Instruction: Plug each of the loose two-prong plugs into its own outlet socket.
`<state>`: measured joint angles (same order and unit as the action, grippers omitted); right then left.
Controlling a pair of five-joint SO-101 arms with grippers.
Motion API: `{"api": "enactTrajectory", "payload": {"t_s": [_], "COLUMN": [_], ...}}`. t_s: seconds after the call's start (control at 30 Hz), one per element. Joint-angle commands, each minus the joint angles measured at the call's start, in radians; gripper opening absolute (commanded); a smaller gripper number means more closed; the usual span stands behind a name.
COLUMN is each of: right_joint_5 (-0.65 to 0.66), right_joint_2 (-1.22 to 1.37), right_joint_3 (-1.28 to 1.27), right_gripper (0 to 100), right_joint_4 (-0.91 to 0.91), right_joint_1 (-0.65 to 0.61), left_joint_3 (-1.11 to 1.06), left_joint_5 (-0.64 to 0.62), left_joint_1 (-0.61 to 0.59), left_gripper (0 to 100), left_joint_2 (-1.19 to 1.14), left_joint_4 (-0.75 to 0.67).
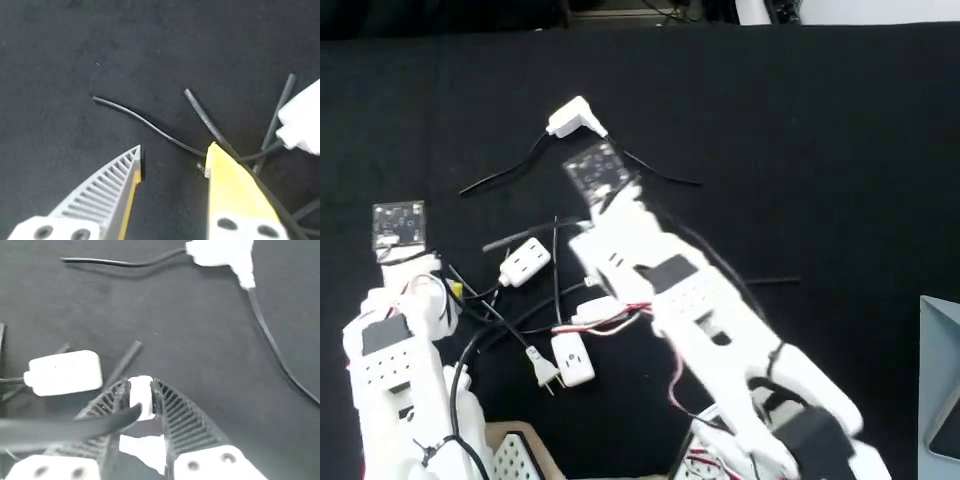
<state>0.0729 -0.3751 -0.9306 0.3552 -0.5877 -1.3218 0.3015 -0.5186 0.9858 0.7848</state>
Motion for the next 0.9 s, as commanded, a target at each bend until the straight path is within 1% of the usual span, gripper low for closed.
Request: {"api": "enactTrajectory", "payload": {"t_s": [0.0,0.17,0.37,0.43,0.53,0.7,0.87], "right_joint_5": [0.005,0.003,0.002,0.000,0.000,-0.052,-0.051], "right_joint_2": [0.073,0.134,0.130,0.136,0.162,0.243,0.266], "right_joint_3": [0.054,0.056,0.070,0.073,0.094,0.156,0.163], "right_gripper": [1.2,1.2,1.2,1.2,1.2,1.2,1.2], "right_joint_4": [-0.101,-0.187,-0.183,-0.189,-0.190,-0.190,-0.189], "right_joint_1": [-0.051,-0.097,-0.126,-0.130,-0.137,-0.135,-0.138], "left_joint_3": [0.021,0.022,0.022,0.024,0.024,0.024,0.022], "left_joint_5": [-0.028,-0.054,-0.055,-0.057,-0.086,-0.086,-0.086], "left_joint_1": [-0.042,-0.051,-0.053,-0.073,-0.079,-0.079,-0.079], "left_gripper": [22,22,22,22,22,22,22], "left_joint_2": [0.011,0.011,0.011,0.011,0.011,0.011,0.011], "left_joint_4": [-0.025,-0.021,-0.021,-0.021,-0.025,-0.025,-0.025]}}
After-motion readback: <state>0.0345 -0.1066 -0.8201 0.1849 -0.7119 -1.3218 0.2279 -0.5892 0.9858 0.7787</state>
